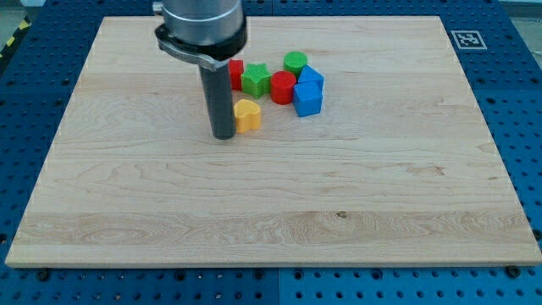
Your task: Move the yellow hexagon closer to the red circle
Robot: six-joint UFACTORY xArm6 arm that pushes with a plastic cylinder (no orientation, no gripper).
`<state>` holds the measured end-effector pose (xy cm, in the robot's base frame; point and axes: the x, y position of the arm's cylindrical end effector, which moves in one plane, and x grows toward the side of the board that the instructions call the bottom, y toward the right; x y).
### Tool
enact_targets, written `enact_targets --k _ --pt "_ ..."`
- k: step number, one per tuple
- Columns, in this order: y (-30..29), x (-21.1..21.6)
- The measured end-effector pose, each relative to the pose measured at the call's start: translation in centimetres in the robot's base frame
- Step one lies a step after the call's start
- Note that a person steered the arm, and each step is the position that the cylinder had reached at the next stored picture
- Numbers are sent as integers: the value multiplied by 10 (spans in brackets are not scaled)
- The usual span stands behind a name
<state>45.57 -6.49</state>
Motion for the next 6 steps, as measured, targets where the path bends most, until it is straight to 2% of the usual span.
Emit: enact_targets --k 1,2,3,4,6 --pt "-29 4" --pt "-75 -29" --pt "-86 -61" --pt "-73 -73" --pt "-2 -70"
